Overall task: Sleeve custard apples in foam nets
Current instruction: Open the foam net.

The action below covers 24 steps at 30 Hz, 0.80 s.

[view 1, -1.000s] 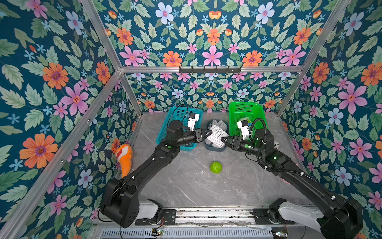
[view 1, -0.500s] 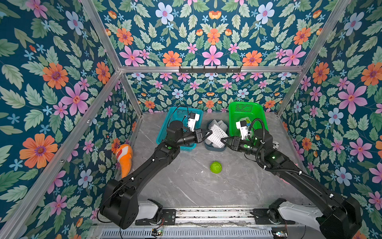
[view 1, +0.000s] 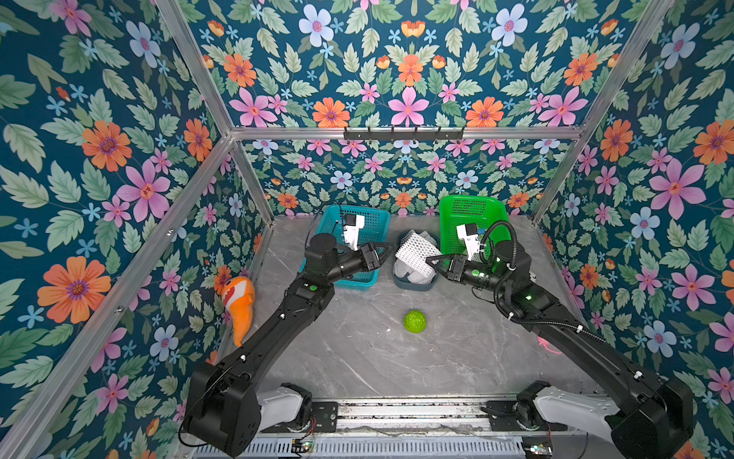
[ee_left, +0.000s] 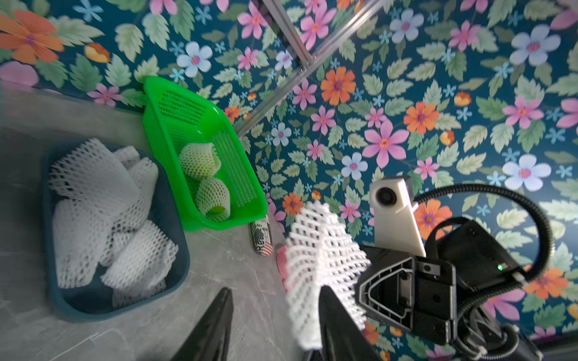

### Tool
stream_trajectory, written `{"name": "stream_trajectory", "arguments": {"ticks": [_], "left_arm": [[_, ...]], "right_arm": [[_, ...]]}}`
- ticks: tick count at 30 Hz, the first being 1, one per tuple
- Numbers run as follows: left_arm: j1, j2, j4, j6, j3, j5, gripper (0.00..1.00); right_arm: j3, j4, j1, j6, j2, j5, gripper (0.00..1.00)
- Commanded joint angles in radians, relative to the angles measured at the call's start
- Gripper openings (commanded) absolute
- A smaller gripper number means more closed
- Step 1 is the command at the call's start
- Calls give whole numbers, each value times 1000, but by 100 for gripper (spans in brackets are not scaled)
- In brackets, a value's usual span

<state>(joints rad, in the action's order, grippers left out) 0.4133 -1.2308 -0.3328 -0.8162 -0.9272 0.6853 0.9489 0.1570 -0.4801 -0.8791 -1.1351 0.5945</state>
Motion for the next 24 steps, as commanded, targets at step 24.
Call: {"name": "stream_trajectory", "arguments": {"ticks": [24], "left_arm": [[52, -276, -1378, -985, 83, 66, 73]], "right_arm": [[178, 793, -68, -374, -246, 253, 0]]}}
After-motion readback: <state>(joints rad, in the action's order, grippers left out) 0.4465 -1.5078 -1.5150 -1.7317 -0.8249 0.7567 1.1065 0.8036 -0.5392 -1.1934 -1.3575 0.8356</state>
